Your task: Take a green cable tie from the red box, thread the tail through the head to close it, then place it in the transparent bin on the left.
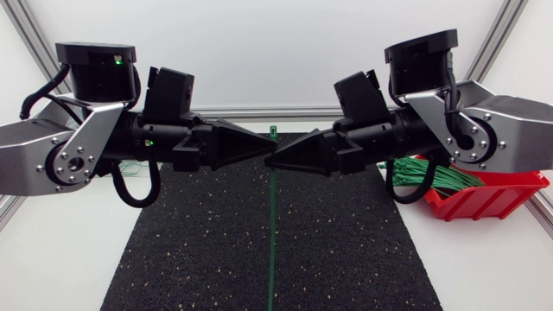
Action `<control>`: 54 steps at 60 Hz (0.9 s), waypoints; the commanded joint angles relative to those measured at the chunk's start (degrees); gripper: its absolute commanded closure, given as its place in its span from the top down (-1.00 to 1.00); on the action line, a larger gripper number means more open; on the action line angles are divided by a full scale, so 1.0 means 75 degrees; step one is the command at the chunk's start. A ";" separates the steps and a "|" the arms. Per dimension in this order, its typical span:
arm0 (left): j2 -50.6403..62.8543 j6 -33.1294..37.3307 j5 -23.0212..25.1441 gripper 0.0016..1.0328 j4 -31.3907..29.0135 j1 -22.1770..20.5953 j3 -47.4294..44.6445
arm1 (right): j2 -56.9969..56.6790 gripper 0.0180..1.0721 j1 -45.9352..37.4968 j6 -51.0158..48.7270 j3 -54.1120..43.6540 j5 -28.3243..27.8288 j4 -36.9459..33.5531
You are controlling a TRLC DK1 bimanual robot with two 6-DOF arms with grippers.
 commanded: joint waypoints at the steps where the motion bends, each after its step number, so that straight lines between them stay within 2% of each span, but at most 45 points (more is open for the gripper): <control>1: 0.0094 -0.0158 -0.0082 -0.93 0.0128 -0.0051 -0.0127 | -0.0129 -0.89 0.0073 0.0228 -0.0202 -0.0032 0.0078; 20: -0.0035 -0.0158 -0.0129 -0.93 -0.0001 0.0101 -0.0056 | -0.0281 -0.88 0.0167 0.0228 -0.0295 -0.0032 0.0090; 22: -0.0035 -0.0158 -0.0141 -0.93 -0.0060 0.0183 -0.0009 | -0.0375 -0.76 0.0108 0.0239 -0.0331 -0.0032 0.0125; 25: -0.0012 -0.0123 -0.0141 -0.93 -0.0224 0.0312 0.0084 | -0.0551 -0.46 -0.0126 0.0251 -0.0424 -0.0009 0.0254; 30: 0.0000 0.0018 -0.0152 -0.94 -0.0564 0.0511 0.0248 | -0.0609 -0.18 -0.0384 0.0321 -0.0459 -0.0021 0.0395; 37: 0.0012 0.0381 -0.0164 -0.94 -0.1173 0.0828 0.0483 | -0.0586 0.73 -0.0583 -0.0475 -0.0436 -0.0056 -0.0156; 39: 0.0012 0.0451 -0.0164 -0.94 -0.1255 0.0910 0.0530 | -0.0551 0.93 -0.0607 -0.0886 -0.0389 -0.0056 -0.0437; 49: -0.0012 0.0615 -0.0152 -0.94 -0.1478 0.1542 0.0764 | -0.0562 0.93 -0.0900 -0.1893 -0.0401 -0.0009 -0.0836; 52: 0.0000 0.0744 -0.0152 -0.94 -0.1701 0.1671 0.0893 | -0.0433 0.93 -0.1064 -0.2257 -0.0225 -0.0009 -0.1328; 54: 0.0012 0.0897 -0.0152 -0.94 -0.1876 0.1730 0.0987 | -0.0281 0.93 -0.1076 -0.2831 -0.0049 -0.0021 -0.2043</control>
